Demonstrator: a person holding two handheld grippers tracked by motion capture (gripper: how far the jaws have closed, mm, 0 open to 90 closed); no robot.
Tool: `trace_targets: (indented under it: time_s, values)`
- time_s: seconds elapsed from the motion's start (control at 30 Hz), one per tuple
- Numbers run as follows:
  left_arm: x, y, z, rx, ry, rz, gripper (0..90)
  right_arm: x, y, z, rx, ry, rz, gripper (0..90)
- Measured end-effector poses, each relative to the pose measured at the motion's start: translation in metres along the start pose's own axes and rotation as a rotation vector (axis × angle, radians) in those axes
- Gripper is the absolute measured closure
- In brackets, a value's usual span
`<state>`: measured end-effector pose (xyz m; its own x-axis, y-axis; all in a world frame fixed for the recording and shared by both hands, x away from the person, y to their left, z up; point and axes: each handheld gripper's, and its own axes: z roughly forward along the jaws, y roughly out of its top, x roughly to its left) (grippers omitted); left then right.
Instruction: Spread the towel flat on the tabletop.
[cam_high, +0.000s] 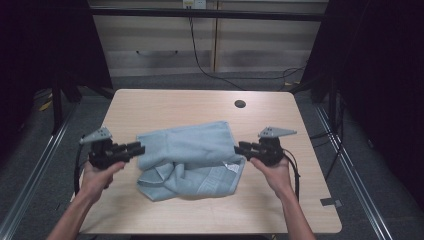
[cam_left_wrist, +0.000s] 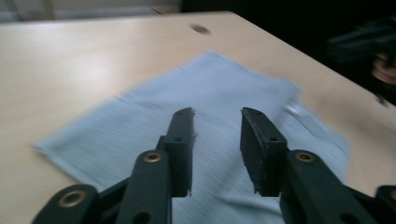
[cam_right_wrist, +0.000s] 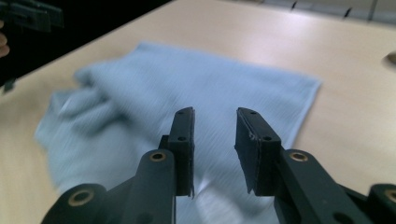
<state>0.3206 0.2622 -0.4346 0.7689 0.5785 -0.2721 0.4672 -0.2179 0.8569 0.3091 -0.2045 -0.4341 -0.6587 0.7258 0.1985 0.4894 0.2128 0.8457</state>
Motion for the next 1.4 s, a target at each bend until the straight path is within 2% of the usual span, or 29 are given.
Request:
trace_targets:
  time_s: [0.07, 0.1, 0.13, 0.17, 0.23, 0.3, 0.33, 0.4, 0.53, 0.63, 0.83, 0.93, 1.0, 1.07, 1.13, 1.23, 1.3, 1.4]
  values:
    - [-0.016, -0.013, 0.003, 0.03, -0.062, 0.024, 70.4, 0.009, -0.018, 0.001, 0.021, 0.035, 0.0, 67.4]
    - [-0.022, -0.018, 0.005, 0.044, -0.081, 0.033, 71.0, 0.018, -0.032, 0.002, 0.05, 0.045, -0.008, 66.4]
    - [-0.031, -0.026, 0.008, 0.07, -0.103, 0.052, 71.0, 0.018, -0.032, 0.002, 0.05, 0.045, -0.008, 66.4]
    - [-0.039, -0.034, 0.012, 0.106, -0.115, 0.067, 71.2, 0.023, -0.04, 0.002, 0.065, 0.064, -0.005, 65.4]
    - [-0.047, -0.046, 0.018, 0.146, -0.131, 0.08, 71.1, 0.03, -0.052, 0.002, 0.063, 0.085, 0.003, 62.7]
    - [-0.051, -0.059, 0.025, 0.189, -0.117, 0.09, 69.6, 0.036, -0.062, 0.002, 0.054, 0.114, 0.019, 58.7]
    - [-0.051, -0.064, 0.028, 0.209, -0.12, 0.074, 68.4, 0.04, -0.067, 0.003, 0.071, 0.124, 0.019, 56.9]
    - [-0.051, -0.068, 0.032, 0.244, -0.084, 0.095, 63.6, 0.046, -0.074, 0.007, 0.115, 0.138, -0.009, 53.7]
    - [-0.049, -0.072, 0.038, 0.251, -0.066, 0.103, 58.8, 0.053, -0.08, 0.014, 0.12, 0.153, -0.023, 47.2]
    - [-0.051, -0.074, 0.043, 0.264, -0.05, 0.127, 54.9, 0.055, -0.081, 0.021, 0.132, 0.166, -0.037, 44.0]
    - [-0.053, -0.074, 0.047, 0.253, -0.028, 0.149, 53.8, 0.059, -0.084, 0.03, 0.17, 0.141, -0.09, 43.7]
    - [-0.055, -0.075, 0.048, 0.253, -0.011, 0.175, 55.0, 0.06, -0.083, 0.032, 0.18, 0.112, -0.105, 49.4]
    - [-0.056, -0.074, 0.049, 0.262, 0.026, 0.215, 64.5, 0.06, -0.082, 0.033, 0.179, 0.082, -0.115, 66.1]
    - [-0.055, -0.073, 0.048, 0.269, 0.039, 0.231, 75.7, 0.057, -0.081, 0.034, 0.165, 0.085, -0.087, 81.9]
    - [-0.055, -0.071, 0.047, 0.288, 0.032, 0.217, 81.7, 0.056, -0.077, 0.029, 0.134, 0.101, -0.069, 85.2]
    - [-0.057, -0.067, 0.039, 0.246, -0.035, 0.189, 84.0, 0.057, -0.065, 0.014, 0.068, 0.131, -0.041, 85.6]
    - [-0.059, -0.06, 0.027, 0.173, -0.093, 0.159, 84.3, 0.058, -0.055, 0.0, 0.015, 0.143, -0.03, 85.8]
    - [-0.061, -0.044, 0.004, 0.051, -0.138, 0.125, 84.3, 0.058, -0.039, -0.021, -0.055, 0.148, -0.019, 85.8]
